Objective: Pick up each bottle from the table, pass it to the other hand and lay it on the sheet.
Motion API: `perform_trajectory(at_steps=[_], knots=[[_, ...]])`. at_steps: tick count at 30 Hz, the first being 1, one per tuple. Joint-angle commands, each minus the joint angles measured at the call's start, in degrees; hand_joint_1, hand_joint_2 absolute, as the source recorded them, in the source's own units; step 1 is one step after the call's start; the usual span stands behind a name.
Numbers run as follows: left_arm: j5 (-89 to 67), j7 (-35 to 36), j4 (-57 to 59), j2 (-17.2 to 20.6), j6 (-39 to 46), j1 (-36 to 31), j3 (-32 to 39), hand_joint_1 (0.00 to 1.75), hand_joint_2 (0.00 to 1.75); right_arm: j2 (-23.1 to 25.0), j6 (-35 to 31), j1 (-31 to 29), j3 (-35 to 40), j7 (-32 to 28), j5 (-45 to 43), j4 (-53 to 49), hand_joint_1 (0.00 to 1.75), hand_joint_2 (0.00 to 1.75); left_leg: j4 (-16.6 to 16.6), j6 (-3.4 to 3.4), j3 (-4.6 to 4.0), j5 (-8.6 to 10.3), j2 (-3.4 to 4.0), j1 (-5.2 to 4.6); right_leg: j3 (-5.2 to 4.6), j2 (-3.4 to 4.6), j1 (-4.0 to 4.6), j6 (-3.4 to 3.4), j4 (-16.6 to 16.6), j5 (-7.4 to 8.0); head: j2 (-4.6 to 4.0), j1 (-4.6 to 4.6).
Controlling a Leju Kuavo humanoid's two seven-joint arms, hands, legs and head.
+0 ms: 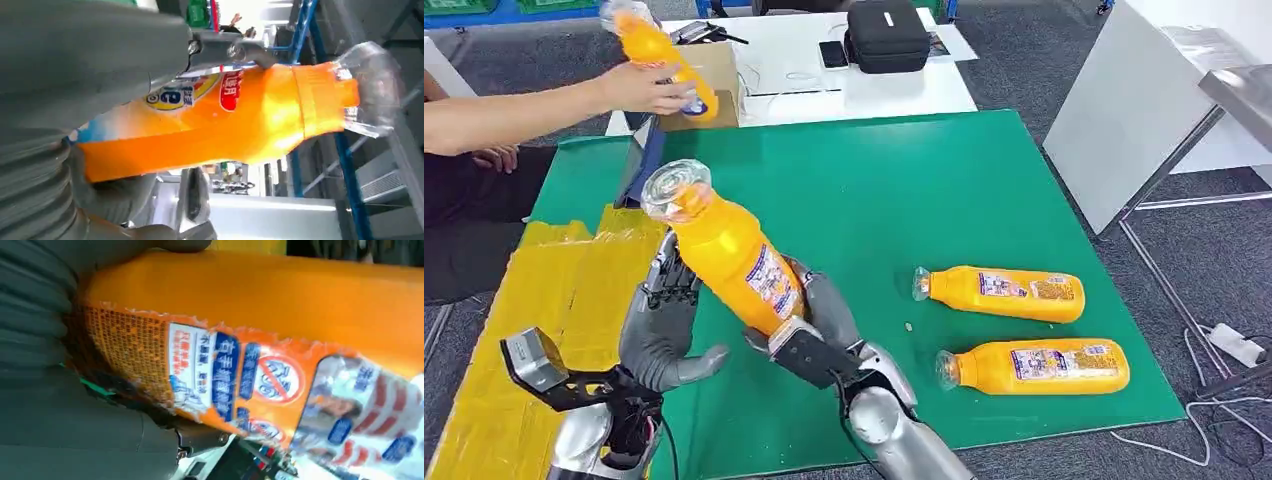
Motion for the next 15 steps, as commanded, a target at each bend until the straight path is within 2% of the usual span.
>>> perform_trajectory(at_steps=[1, 5, 8, 11, 12, 15], knots=[[-1.4, 1.2, 4.4, 2.3, 1.7, -1.5, -0.6, 0.0, 1.75, 1.1, 2.3, -1.4, 12.6, 0.9, 5.4, 6.0, 1.75, 1.75, -0.1, -0.02, 0.22, -0.04, 0.12, 0.02, 0.16, 0.05, 0.05, -0.1, -0.1, -0.02, 0.0, 0.0], [-1.6, 1.3, 4.7, 2.2, 2.3, -1.6, -0.2, 0.0, 1.75, 0.9, 2.7, -1.7, 13.6, 0.7, 6.1, 6.1, 1.75, 1.75, -0.1, 0.01, 0.35, -0.06, 0.06, 0.04, 0.32, -0.06, 0.09, -0.13, -0.1, -0.07, 0.0, -0.02], [-1.4, 1.6, 7.9, 2.4, 3.7, -3.0, 2.5, 0.0, 1.75, 1.1, 6.2, -2.6, 21.0, -1.1, 8.7, 7.5, 1.75, 1.75, -0.1, 0.0, 0.18, -0.02, 0.09, 0.03, 0.16, 0.01, 0.05, -0.1, -0.1, -0.02, 0.0, 0.04], [-1.6, 1.2, 10.4, 2.4, 4.3, -4.1, 5.0, 0.0, 1.75, 1.2, 6.9, -2.7, 24.6, -1.3, 8.9, 8.8, 1.75, 1.75, -0.1, -0.02, 0.27, -0.03, 0.12, 0.04, 0.24, 0.03, 0.02, -0.14, -0.1, -0.02, 0.0, 0.02], [-1.6, 1.1, 10.6, 2.4, 4.3, -4.2, 5.3, 1.75, 1.75, 1.1, 6.8, -2.8, 24.8, -1.4, 8.8, 8.8, 1.75, 1.75, -0.2, -0.03, 0.37, -0.04, 0.11, 0.05, 0.34, -0.01, 0.03, -0.19, -0.1, -0.05, 0.0, 0.0], [-2.1, -0.4, 9.6, 1.8, 3.0, -3.5, 6.2, 1.75, 1.75, 0.4, 5.5, -2.7, 24.0, -1.1, 7.5, 7.9, 1.75, 1.75, -0.1, -0.03, 0.19, -0.02, -0.02, 0.05, 0.21, -0.1, 0.05, -0.12, -0.1, -0.05, 0.0, 0.02]])
